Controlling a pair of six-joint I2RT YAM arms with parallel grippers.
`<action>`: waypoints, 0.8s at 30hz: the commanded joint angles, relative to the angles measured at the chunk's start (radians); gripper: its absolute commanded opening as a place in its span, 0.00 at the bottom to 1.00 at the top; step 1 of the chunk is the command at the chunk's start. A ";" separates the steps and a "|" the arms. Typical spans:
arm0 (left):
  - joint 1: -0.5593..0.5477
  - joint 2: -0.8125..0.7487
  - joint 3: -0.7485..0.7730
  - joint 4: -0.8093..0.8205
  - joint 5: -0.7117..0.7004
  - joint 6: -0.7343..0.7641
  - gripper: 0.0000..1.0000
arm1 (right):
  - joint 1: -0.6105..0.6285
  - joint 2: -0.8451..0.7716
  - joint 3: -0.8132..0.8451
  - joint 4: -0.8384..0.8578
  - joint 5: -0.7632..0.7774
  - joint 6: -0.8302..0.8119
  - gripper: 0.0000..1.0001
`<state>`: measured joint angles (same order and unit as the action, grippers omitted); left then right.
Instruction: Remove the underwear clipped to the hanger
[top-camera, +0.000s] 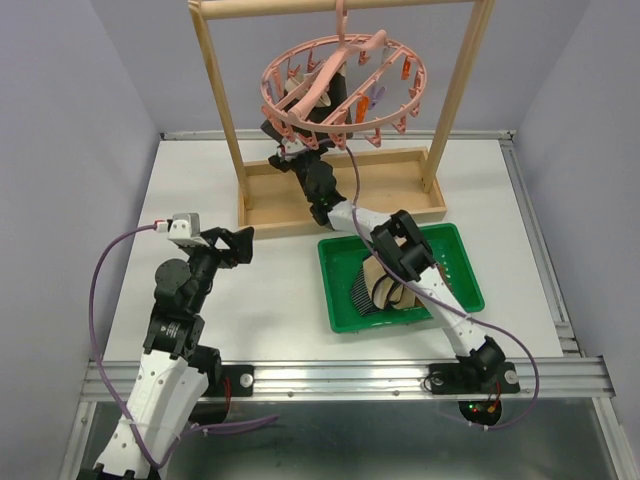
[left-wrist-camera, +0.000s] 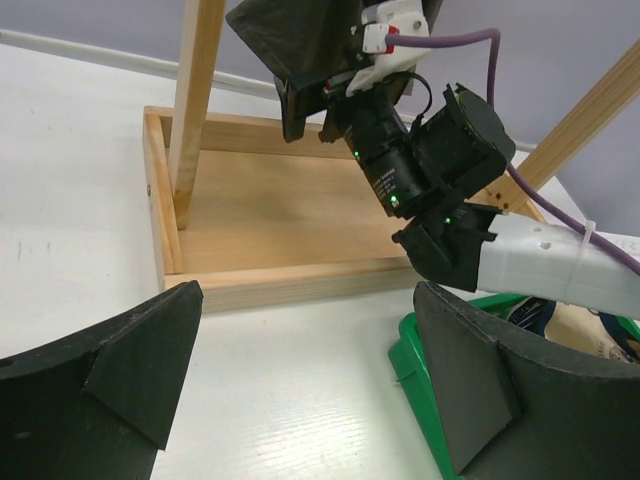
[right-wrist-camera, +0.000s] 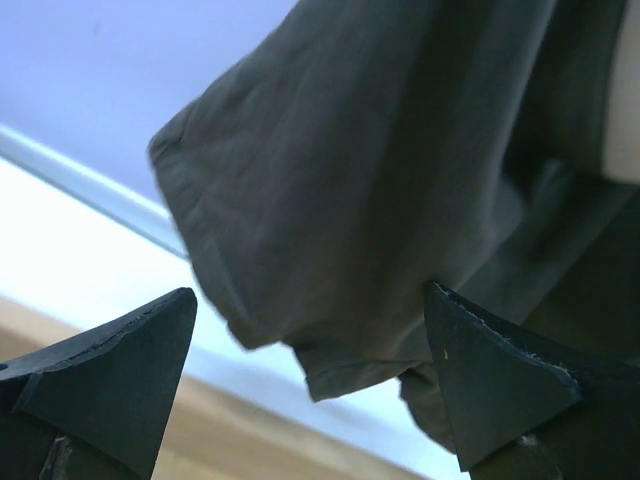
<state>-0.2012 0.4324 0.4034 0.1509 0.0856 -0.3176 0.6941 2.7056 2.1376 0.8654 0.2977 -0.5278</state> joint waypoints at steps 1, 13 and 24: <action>-0.001 0.026 0.025 0.056 0.013 0.022 0.99 | -0.002 0.068 0.162 0.066 0.043 -0.072 1.00; -0.001 0.026 0.025 0.049 0.017 0.014 0.99 | -0.065 0.213 0.383 0.050 -0.014 -0.090 0.75; -0.001 0.032 0.023 0.052 0.022 0.002 0.99 | -0.123 0.070 0.218 0.064 -0.149 -0.052 0.01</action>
<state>-0.2012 0.4675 0.4034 0.1524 0.0952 -0.3161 0.5709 2.9086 2.4359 0.8665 0.2188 -0.6056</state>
